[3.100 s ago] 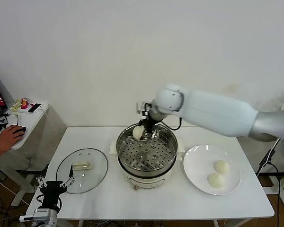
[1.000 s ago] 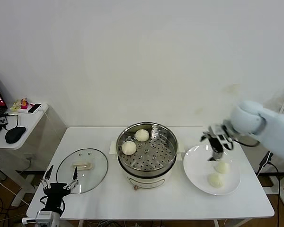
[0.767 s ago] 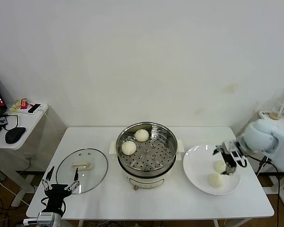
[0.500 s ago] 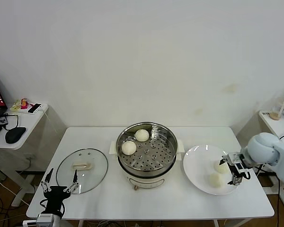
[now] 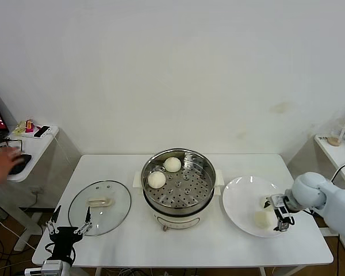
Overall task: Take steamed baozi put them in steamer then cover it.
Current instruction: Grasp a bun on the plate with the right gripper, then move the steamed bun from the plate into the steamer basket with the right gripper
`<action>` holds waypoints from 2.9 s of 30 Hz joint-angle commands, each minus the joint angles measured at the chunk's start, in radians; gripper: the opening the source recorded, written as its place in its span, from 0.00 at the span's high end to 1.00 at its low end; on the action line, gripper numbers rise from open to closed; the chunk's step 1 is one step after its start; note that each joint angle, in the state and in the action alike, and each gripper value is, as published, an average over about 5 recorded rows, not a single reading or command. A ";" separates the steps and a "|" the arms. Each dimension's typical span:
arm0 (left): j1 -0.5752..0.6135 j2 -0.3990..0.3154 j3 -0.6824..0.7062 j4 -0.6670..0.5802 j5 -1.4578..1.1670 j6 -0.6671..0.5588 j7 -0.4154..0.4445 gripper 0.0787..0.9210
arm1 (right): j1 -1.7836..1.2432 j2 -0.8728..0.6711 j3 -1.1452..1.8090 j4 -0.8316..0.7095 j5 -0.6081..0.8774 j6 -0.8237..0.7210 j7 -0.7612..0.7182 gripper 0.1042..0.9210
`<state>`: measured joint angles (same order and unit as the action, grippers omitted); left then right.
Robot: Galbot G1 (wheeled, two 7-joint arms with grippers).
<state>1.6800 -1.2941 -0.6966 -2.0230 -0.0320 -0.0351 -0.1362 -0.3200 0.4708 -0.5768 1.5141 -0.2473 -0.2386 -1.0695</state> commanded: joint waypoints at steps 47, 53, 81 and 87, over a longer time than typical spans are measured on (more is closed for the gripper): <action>-0.011 0.010 0.018 -0.010 0.000 0.003 0.004 0.12 | 0.845 0.118 -0.374 -0.014 0.365 -0.046 -0.045 0.34; -0.015 0.010 0.019 -0.003 -0.001 0.004 0.005 0.12 | 0.933 0.300 -0.444 -0.043 0.438 -0.066 -0.006 0.34; -0.009 -0.014 -0.017 -0.005 -0.008 -0.002 0.003 0.12 | 0.750 0.545 -0.672 0.038 0.253 0.209 0.063 0.34; -0.009 -0.016 -0.020 -0.003 -0.008 -0.003 0.002 0.12 | 0.741 0.564 -0.679 0.039 0.207 0.256 0.068 0.34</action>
<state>1.6707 -1.3102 -0.7162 -2.0265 -0.0400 -0.0375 -0.1337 0.4376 1.0077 -1.2124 1.5462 0.0290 -0.0699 -1.0017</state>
